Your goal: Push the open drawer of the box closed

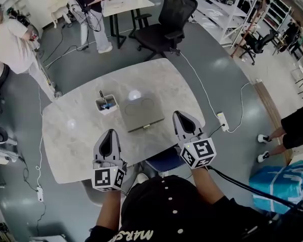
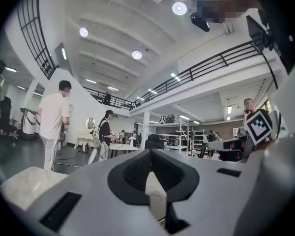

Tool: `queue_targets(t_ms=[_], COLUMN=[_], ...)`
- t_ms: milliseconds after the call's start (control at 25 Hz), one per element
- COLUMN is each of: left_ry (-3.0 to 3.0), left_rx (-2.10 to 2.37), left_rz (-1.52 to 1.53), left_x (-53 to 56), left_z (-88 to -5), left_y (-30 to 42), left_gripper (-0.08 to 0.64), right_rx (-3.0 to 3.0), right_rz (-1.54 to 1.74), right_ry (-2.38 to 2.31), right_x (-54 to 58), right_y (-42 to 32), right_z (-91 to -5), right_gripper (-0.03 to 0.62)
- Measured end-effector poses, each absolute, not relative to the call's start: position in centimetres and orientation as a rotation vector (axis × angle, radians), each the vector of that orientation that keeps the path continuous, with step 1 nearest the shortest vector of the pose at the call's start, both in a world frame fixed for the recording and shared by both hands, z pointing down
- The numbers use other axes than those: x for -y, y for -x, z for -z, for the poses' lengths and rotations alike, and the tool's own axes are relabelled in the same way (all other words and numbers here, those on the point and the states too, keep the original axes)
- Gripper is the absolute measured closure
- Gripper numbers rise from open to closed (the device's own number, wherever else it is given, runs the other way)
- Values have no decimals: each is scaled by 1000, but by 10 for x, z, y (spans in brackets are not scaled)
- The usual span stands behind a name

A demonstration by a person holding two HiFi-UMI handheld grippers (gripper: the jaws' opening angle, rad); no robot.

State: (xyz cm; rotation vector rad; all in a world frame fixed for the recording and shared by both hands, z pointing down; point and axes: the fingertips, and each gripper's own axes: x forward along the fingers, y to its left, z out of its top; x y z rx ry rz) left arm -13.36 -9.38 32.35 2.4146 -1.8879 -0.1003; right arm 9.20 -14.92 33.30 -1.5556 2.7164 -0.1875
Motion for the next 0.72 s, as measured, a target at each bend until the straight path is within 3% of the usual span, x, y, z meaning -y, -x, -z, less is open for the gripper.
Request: queue_targets(t_ms=[720], left_ry=[-2405], left_rx=[1919], left_rz=[131], left_x=[84], left_z=[-315], left_y=[137], left_gripper=[540], right_rx=[-2754], right_rz=[152], right_ry=[1516], right_x=[148], right_y=[-71], right_z=[-329], right_gripper=[595])
